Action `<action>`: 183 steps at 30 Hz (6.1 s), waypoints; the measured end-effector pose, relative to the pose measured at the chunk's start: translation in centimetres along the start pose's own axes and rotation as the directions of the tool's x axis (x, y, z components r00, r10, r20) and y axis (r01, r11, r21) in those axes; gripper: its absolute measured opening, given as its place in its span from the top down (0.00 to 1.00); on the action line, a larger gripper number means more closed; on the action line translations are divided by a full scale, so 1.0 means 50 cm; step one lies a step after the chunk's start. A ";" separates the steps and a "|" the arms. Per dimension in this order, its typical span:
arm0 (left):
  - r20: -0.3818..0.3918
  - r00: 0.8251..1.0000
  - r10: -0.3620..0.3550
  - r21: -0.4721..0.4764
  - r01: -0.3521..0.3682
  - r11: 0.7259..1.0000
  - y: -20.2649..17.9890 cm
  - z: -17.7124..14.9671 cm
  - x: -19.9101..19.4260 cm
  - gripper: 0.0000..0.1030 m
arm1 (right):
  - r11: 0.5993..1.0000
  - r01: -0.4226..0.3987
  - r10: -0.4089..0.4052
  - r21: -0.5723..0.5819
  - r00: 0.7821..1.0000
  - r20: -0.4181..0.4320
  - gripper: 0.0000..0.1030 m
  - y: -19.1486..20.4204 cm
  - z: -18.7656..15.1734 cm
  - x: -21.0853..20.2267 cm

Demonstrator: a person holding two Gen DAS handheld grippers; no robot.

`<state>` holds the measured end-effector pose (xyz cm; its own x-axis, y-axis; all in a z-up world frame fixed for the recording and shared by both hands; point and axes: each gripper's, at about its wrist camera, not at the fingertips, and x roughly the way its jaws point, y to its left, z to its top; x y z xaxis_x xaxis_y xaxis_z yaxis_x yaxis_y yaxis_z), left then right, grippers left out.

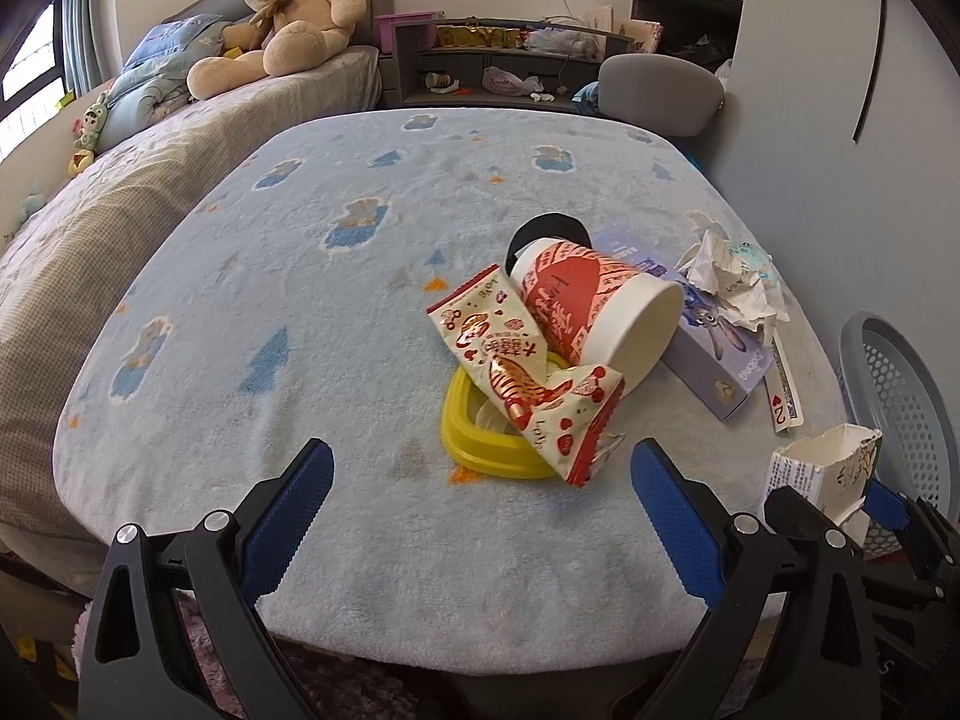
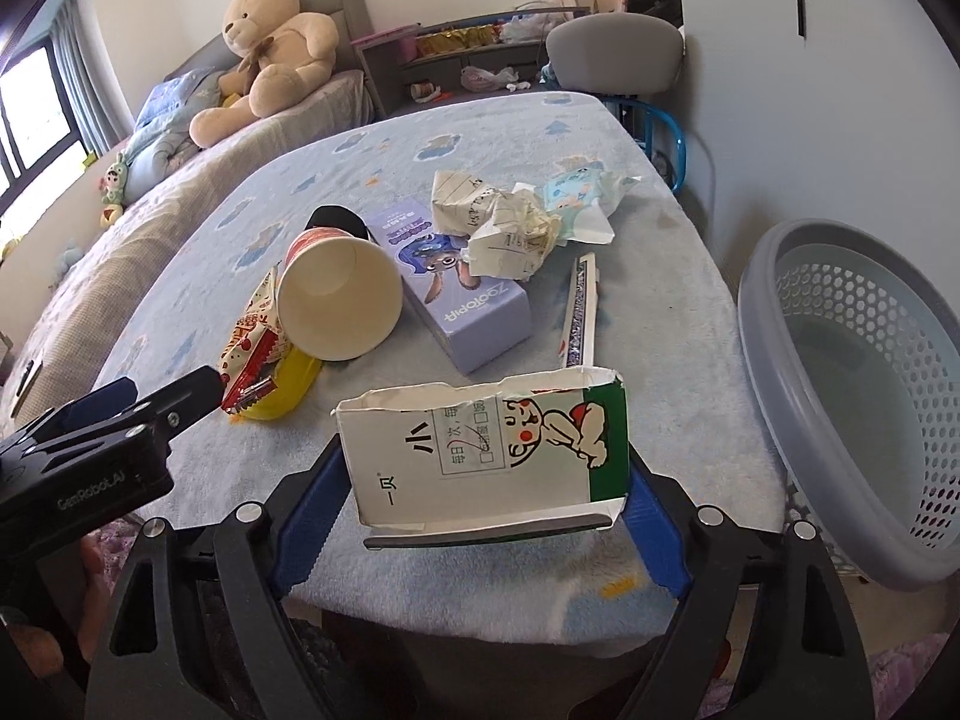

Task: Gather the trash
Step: 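Grasp the red-and-white snack wrapper with the left tool while the right tool holds the carton, then carry the wrapper and carton over the gray laundry basket with both tools, then open both tools to drop the wrapper and carton into the basket, then move both tools back from the basket toward the table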

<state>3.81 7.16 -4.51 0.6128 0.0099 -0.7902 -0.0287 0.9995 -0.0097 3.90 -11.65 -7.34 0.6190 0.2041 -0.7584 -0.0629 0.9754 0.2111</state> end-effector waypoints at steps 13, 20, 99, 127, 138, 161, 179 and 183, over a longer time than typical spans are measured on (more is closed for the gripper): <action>-0.033 0.996 0.089 -0.040 -0.090 0.995 0.051 0.004 0.050 0.08 | 0.999 -0.021 0.020 0.032 1.000 0.022 0.20 -0.024 -0.009 -0.022; -0.049 0.992 0.115 -0.058 -0.117 0.991 0.110 -0.006 0.031 0.08 | 0.999 -0.031 0.030 0.015 0.999 0.025 0.20 -0.006 -0.016 -0.030; -0.103 0.930 -0.354 0.411 0.364 0.836 -0.545 0.016 -0.018 0.59 | 0.948 0.234 -0.261 0.215 0.959 0.107 0.20 -0.458 -0.014 -0.208; -0.071 0.958 -0.278 0.379 0.284 0.881 -0.579 0.022 0.025 0.37 | 0.934 0.229 -0.262 0.276 0.961 0.090 0.13 -0.522 -0.022 -0.175; -0.052 0.964 -0.259 0.360 0.261 0.896 -0.568 0.017 0.009 0.34 | 0.930 0.243 -0.274 0.277 0.959 0.077 0.11 -0.517 -0.027 -0.172; -0.031 0.968 -0.249 0.319 0.246 0.915 -0.528 0.004 -0.022 0.30 | 0.931 0.239 -0.272 0.276 0.959 0.086 0.08 -0.506 -0.031 -0.175; 0.027 0.990 -0.136 0.174 0.130 0.976 -0.312 0.003 -0.042 0.29 | 0.969 0.157 -0.182 0.192 0.976 0.121 0.06 -0.360 -0.033 -0.179; 0.025 0.996 -0.085 0.133 0.081 0.988 -0.237 -0.003 -0.039 0.29 | 0.982 0.108 -0.130 0.156 0.982 0.137 0.06 -0.298 -0.028 -0.175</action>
<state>2.83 -4.72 -2.94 0.6323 -0.0742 -0.7712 0.1264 0.9919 0.0082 -1.69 -27.84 -4.71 0.7233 0.0622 -0.6877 0.1272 0.9669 0.2213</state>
